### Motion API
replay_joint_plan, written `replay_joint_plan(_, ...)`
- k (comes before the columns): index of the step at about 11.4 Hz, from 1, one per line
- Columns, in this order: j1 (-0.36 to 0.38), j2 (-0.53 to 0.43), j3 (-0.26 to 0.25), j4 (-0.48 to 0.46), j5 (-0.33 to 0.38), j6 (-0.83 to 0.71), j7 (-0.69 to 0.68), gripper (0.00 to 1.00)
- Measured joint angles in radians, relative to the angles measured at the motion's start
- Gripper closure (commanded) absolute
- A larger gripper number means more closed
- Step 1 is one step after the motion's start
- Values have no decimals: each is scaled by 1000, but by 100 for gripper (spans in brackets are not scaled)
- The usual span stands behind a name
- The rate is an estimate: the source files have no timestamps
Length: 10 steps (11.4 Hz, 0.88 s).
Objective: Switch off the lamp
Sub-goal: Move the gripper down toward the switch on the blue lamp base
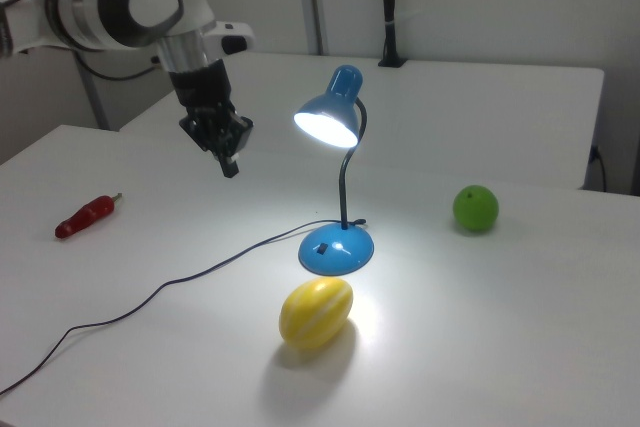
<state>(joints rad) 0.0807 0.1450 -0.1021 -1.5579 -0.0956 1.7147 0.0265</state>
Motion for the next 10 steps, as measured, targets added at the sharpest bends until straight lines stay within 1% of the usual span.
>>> replay_joint_plan(3, -35, 37, 0, -31, 0, 79, 0, 100)
replay_joint_plan(7, -69, 115, -1, -68, 0, 178, 0, 100)
replay_joint_plan(10, -90, 142, -1, -136, 0, 283, 0, 100)
